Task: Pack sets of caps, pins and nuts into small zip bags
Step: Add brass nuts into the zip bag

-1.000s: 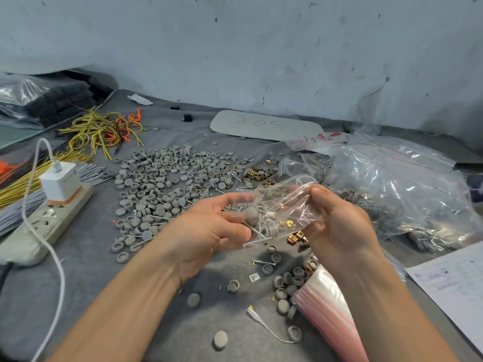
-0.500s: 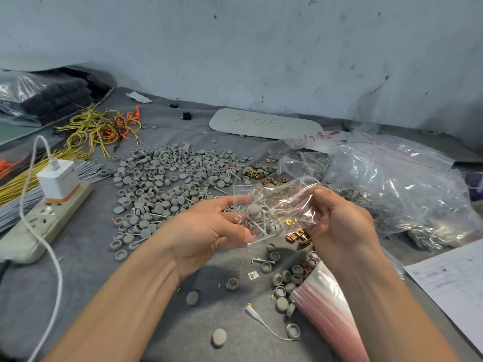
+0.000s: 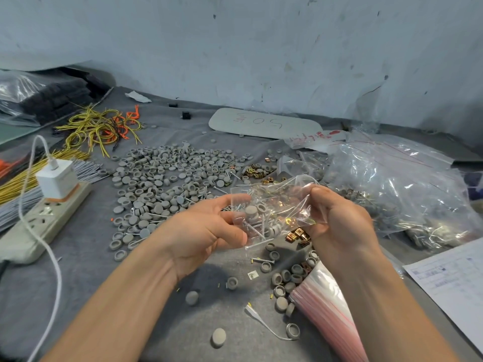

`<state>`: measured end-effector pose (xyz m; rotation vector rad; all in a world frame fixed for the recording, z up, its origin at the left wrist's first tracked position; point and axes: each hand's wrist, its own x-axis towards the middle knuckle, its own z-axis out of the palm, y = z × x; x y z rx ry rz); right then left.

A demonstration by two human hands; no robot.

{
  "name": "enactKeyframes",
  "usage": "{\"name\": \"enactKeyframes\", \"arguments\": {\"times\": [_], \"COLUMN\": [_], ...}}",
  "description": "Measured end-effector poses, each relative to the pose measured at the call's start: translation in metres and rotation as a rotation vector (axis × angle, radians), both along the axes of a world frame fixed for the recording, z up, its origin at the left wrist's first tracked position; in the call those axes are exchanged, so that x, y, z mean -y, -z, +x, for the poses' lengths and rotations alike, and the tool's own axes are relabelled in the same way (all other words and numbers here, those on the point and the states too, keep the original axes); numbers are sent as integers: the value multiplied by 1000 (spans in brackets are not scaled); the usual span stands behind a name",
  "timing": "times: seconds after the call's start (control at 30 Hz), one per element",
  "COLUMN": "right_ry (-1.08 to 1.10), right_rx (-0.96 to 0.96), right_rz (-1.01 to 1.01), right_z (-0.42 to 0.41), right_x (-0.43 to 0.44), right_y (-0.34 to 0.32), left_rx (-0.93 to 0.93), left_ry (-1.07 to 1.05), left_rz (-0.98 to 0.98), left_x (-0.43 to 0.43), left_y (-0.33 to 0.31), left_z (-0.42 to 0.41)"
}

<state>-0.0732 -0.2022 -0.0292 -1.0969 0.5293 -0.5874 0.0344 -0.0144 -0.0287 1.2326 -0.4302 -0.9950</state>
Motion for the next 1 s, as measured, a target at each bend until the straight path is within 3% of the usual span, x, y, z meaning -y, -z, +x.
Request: {"name": "enactKeyframes", "arguments": {"times": [0.33,0.67,0.77,0.9,1.0], "right_ry": [-30,-44,-54,-87,-135], "right_rx": [10,29,8,22,7], "right_rz": [-6,-41,-166,-460,-545], "right_z": [1,0,2,12,16], "right_x": [-3,-5,-12,-28,-35], "right_y": [-1,-3,-3,-1,3], "left_rx": [-27,109,347,996,1103], "left_ry": [41,-32,-189,-265,-279], "left_rz": [-31,90,226,477,439], "left_x": [0,1,5,7,16], "left_y": [3,2,7,4,4], "left_z": [-4,-4,-6,-13,-25]}}
